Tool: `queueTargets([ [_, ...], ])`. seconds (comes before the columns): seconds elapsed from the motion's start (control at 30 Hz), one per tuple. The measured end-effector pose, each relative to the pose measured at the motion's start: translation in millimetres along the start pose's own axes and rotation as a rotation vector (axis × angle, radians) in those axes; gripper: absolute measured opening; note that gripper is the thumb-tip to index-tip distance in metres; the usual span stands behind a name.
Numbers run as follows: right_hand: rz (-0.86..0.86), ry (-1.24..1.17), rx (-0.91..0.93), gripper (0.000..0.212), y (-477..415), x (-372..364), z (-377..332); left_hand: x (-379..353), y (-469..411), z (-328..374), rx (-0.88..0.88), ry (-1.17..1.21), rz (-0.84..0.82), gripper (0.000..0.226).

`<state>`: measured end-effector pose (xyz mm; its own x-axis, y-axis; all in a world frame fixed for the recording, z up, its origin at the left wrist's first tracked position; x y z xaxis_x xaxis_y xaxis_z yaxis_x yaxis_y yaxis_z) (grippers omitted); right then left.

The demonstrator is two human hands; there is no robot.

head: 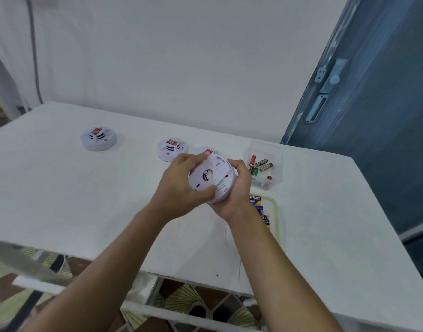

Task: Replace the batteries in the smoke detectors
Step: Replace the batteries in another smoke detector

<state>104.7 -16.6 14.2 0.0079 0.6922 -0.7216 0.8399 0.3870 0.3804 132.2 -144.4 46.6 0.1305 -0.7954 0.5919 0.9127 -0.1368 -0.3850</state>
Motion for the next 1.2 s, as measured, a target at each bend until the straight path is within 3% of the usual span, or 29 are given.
queueTargets([
  [0.4,0.039,0.074,-0.046,0.049,-2.1,4.7,-4.3,-3.3,1.2,1.6,0.008,0.093,-0.069,0.067],
  [0.97,0.064,0.124,-0.147,0.044,-3.3,8.4,-5.7,1.2,-1.9,-6.7,-0.056,0.019,-0.253,0.069],
  [1.2,0.118,0.149,-0.071,0.039,-9.1,4.3,-3.1,-6.0,0.8,3.0,0.03,-0.007,-0.025,0.072],
])
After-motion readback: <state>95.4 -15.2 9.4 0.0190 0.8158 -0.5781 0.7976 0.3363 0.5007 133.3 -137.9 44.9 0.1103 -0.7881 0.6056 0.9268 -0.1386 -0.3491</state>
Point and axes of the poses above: each hand's wrist, its own y-axis away from the middle knuckle, its own x-axis out of the back of the hand, z = x × y, the point moved 3 cm from there along -y, towards the middle knuckle, and after that the axes turned 7 degrees about -x, right-handed, at the moved point
